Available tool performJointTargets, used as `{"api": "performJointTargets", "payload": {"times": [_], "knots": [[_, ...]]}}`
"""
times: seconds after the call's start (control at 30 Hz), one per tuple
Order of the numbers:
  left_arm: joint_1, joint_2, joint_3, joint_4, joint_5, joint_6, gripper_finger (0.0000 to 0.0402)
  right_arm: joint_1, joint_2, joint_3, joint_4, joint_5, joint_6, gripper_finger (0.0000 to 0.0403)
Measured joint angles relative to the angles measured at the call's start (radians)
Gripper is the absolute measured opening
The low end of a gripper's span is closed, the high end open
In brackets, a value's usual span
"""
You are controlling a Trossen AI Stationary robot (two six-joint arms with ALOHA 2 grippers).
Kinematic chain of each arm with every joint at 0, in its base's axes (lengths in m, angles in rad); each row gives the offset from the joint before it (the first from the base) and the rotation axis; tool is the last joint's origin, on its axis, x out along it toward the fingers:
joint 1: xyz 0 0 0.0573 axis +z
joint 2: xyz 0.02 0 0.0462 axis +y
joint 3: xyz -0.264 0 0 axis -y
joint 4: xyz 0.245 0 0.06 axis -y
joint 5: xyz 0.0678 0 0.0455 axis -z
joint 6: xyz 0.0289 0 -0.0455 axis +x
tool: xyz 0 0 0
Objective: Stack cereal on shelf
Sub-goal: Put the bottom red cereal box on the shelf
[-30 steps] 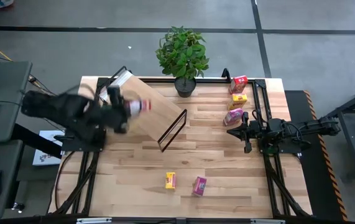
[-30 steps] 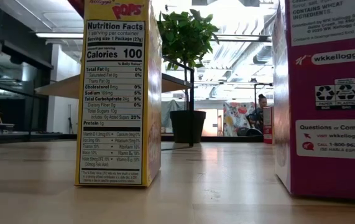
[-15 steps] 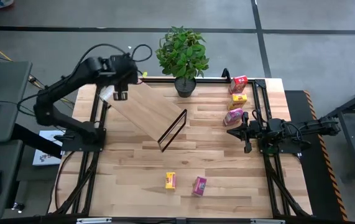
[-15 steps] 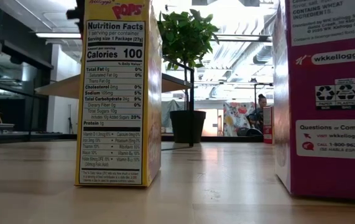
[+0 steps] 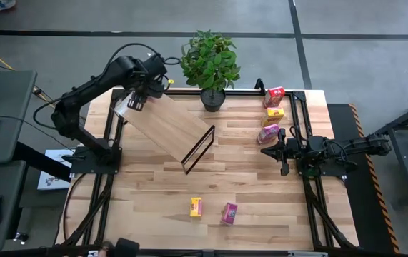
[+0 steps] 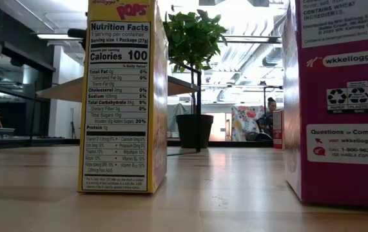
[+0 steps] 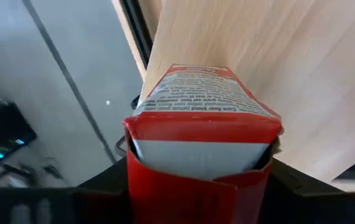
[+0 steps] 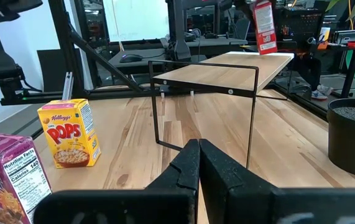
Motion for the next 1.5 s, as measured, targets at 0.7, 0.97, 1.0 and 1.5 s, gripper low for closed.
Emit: {"api": "performJointTargets", "payload": {"times": [0.7, 0.97, 1.0, 1.5], "knots": [[0.113, -0.009, -0.024, 0.089, 0.159, 0.167, 0.0188, 0.000, 0.000, 0.000, 0.000, 0.000, 0.000, 0.0000], [0.122, 0.007, -0.025, 0.094, 0.172, 0.227, 0.0188, 0.000, 0.000, 0.000, 0.000, 0.000, 0.000, 0.0000], [0.122, 0.007, -0.025, 0.096, 0.172, 0.227, 0.0188, 0.000, 0.000, 0.000, 0.000, 0.000, 0.000, 0.0000], [0.118, 0.007, -0.025, 0.112, 0.171, 0.167, 0.0188, 0.000, 0.000, 0.000, 0.000, 0.000, 0.000, 0.0000]]}}
